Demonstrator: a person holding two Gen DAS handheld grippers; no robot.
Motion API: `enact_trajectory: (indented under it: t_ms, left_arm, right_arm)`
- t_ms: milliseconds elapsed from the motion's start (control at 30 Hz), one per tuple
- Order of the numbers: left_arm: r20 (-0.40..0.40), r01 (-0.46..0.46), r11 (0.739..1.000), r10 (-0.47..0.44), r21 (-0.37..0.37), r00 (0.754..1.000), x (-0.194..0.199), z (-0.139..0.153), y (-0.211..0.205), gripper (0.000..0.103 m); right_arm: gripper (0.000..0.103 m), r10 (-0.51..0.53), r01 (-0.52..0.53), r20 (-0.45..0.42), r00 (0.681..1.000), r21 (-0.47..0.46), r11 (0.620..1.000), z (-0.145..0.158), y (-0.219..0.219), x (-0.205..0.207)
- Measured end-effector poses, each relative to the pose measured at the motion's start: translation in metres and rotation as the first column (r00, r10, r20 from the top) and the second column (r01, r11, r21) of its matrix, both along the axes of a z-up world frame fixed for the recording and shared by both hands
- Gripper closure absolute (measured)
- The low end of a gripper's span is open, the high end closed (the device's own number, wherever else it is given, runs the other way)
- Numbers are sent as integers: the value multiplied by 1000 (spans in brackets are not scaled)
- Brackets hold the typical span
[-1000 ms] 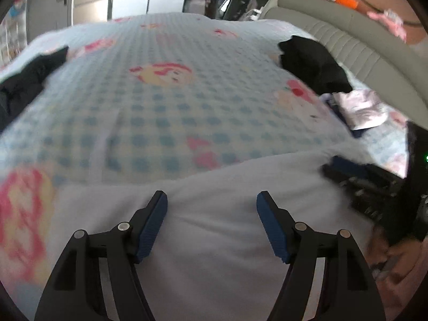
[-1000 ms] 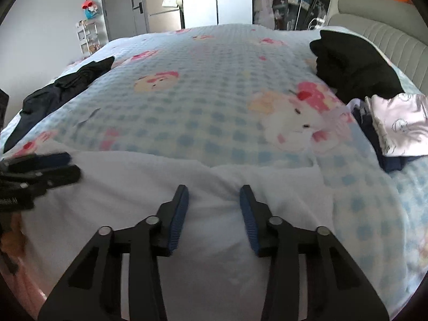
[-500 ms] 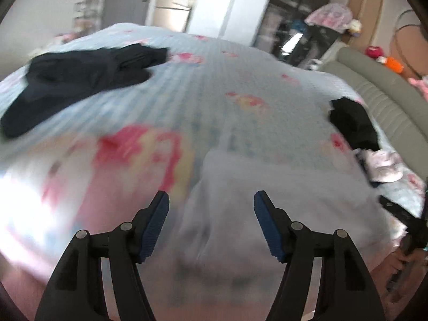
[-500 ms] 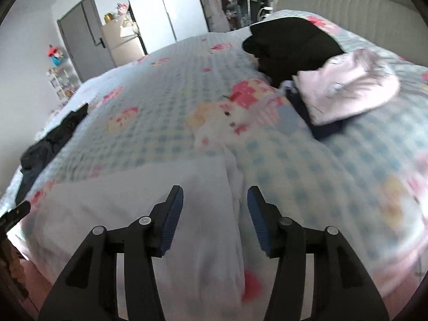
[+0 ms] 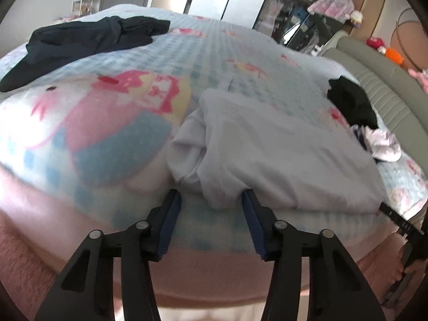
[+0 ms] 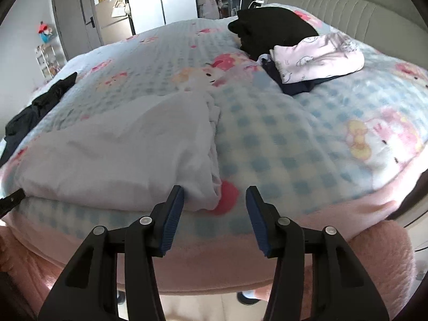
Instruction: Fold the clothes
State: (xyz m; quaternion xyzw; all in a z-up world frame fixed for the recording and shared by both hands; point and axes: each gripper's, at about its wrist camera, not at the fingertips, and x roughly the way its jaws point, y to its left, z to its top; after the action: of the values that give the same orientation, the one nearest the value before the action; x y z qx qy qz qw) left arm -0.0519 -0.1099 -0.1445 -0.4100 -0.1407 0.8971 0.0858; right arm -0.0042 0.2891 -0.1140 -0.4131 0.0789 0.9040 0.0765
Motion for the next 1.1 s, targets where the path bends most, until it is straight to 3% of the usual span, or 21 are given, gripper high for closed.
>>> enact_trajectory:
  t_ms: [33, 67, 167, 233, 300, 400, 600, 800, 833, 933, 1033, 1100]
  left_arm:
    - [2, 12, 1000, -13, 25, 1000, -4, -1, -1, 76]
    - [7, 19, 999, -19, 42, 1000, -7, -3, -1, 83]
    - [9, 15, 1000, -15, 27, 1000, -8, -6, 2, 91]
    - [-14, 10, 1000, -10, -23, 1000, -2, 0, 5, 94]
    - [-84, 6, 993, -16, -117, 996, 5, 16, 12, 94]
    - [-160, 13, 969, -54, -247, 986, 12, 35, 23, 95]
    - [-81, 44, 935, -77, -351, 994, 2, 22, 20, 96]
    - [-14, 56, 939, -64, -339, 998, 2, 16, 15, 96]
    - [2, 58, 943, -60, -326, 998, 3, 15, 13, 92]
    - [75, 40, 977, -25, -210, 997, 5, 14, -8, 84]
    - [44, -36, 991, 42, -130, 998, 13, 23, -28, 84]
    - [-4, -59, 994, 58, -89, 998, 15, 31, -31, 83]
  right_arm:
    - [54, 15, -14, 3, 1000, -22, 1000, -3, 1, -2]
    - [54, 29, -29, 7, 1000, -44, 999, -5, 2, -4]
    - [55, 36, -32, 20, 999, -161, 986, -15, 10, -4]
    - [67, 27, -28, -9, 1000, -188, 982, -14, 15, -2]
    - [83, 31, -35, -25, 999, -163, 986, -10, 13, 0]
    - [90, 38, -42, -38, 999, -100, 994, -4, 7, 2]
    - [93, 49, -47, -12, 999, 85, 995, -4, -6, -3]
    - [93, -17, 16, 5, 1000, 120, 993, -8, 11, -9]
    - [93, -41, 39, 7, 999, 136, 990, -8, 15, -9]
    - [93, -99, 98, 9, 995, 60, 993, -6, 33, -4]
    - [92, -133, 134, -5, 991, 10, 991, -1, 43, 3]
    - [83, -136, 136, -31, 990, 9, 991, 6, 38, 4]
